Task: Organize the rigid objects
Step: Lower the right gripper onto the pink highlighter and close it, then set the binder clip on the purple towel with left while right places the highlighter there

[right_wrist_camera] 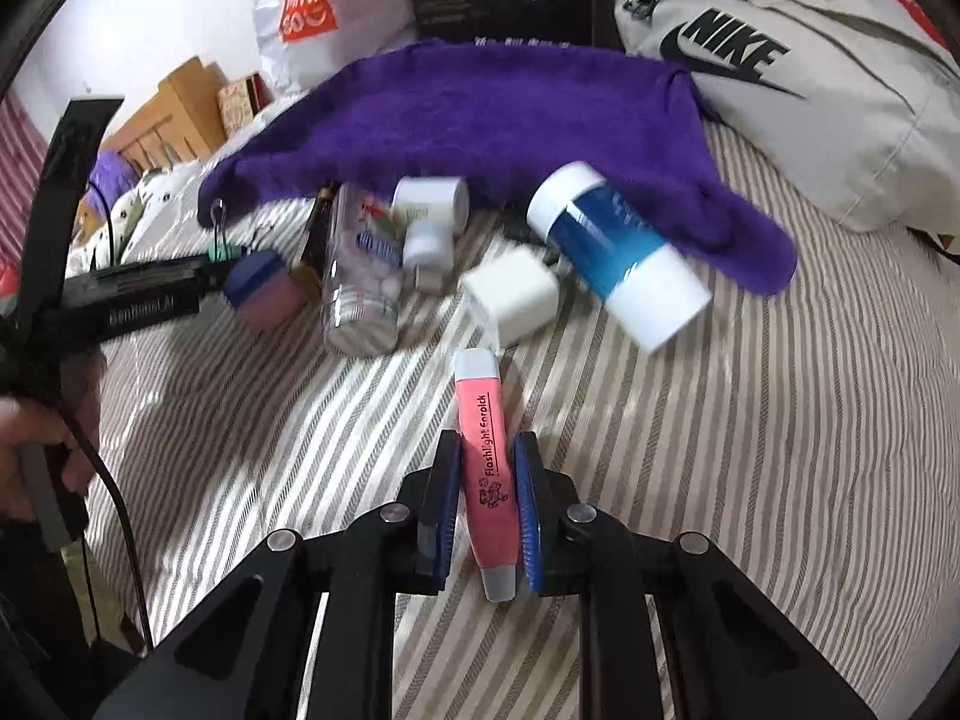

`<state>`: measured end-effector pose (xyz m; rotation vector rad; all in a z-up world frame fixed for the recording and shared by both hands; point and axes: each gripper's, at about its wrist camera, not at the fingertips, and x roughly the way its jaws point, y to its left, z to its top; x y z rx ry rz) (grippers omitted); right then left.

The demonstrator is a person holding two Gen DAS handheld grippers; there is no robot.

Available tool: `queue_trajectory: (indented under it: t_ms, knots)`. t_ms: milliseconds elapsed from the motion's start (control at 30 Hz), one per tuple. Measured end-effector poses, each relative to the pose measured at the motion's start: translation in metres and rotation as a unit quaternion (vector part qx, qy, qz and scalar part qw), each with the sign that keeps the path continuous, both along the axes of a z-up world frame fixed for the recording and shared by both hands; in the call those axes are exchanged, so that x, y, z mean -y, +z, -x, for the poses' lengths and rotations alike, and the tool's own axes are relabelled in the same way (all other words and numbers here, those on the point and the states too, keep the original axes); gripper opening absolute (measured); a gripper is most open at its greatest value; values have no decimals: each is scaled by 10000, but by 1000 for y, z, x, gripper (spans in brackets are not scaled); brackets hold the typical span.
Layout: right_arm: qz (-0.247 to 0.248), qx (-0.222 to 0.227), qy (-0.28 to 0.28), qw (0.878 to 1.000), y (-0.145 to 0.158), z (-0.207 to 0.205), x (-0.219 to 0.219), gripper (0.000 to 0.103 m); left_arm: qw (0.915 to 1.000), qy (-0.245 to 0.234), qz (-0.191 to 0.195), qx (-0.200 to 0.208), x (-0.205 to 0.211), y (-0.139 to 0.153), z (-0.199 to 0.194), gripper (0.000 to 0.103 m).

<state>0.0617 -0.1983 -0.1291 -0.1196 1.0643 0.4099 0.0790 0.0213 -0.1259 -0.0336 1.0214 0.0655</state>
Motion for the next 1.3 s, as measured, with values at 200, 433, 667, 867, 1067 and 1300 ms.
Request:
queue_trajectory:
  t_ms: [200,433,667,867,1067,1300]
  knots:
    - [478,259,161,9984,-1,5,-15,18,9999,-84,86,30,-2,1,0,39]
    - [-27,72,-78,9999,14,6,6,17,9976,-142,685,24,-21,14,12,39]
    - [-236,120,-329,9991,33,12,20,17,9972,-162,715,146,-25,35,15,39]
    - [-364,140,-358,9986,45,9,27,17,9970,-238,660,336,-22,60,9,39]
    - [-463,201,-436,9978,59,-9,30,17,9962,-324,634,503,-20,84,-15,39]
    - [-549,407,-546,9962,80,-47,31,17,9954,-355,617,646,-20,100,-57,39]
